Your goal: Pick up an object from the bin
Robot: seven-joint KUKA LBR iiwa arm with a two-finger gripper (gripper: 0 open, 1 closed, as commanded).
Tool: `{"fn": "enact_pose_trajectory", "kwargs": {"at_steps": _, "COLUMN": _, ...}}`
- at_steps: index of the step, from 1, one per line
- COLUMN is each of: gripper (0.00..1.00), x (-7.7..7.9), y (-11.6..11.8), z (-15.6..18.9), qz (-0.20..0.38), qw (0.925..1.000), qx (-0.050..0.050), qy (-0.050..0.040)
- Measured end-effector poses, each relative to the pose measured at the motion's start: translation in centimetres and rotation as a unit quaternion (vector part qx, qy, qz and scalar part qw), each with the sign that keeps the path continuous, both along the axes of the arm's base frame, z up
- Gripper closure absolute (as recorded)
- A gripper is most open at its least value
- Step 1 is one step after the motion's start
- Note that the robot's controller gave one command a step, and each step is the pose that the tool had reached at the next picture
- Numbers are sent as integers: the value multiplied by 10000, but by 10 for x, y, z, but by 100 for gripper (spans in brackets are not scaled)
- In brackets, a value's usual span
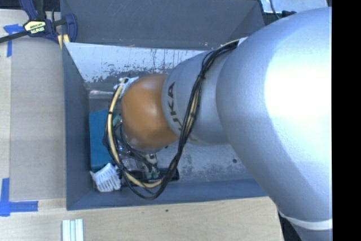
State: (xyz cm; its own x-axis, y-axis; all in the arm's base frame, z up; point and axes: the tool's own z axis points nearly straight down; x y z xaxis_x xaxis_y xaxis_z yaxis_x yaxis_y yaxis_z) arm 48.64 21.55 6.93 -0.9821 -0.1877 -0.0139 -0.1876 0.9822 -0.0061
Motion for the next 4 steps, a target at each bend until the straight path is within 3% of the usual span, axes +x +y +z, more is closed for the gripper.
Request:
{"fn": "enact_pose_trajectory", "kwargs": {"at_steps": 1, "gripper": 100, "x": 2, "y": 11, "z": 0, "qz": 185, "qw": 9997, "qx": -148, "qy": 28}}
{"fn": "enact_pose_trajectory", "kwargs": {"at_steps": 2, "gripper": 100, "x": 1, "y": -1, "z": 0, "qz": 216, "qw": 9998, "qx": -49, "qy": 16}}
{"fn": "enact_pose_trajectory", "kwargs": {"at_steps": 3, "gripper": 100, "x": 33, "y": 11, "z": -1, "qz": 81, "qw": 9997, "qx": -227, "qy": 104}}
{"fn": "enact_pose_trajectory", "kwargs": {"at_steps": 4, "gripper": 100, "x": 32, "y": 10, "z": 1, "qz": 153, "qw": 9997, "qx": -203, "qy": 34}}
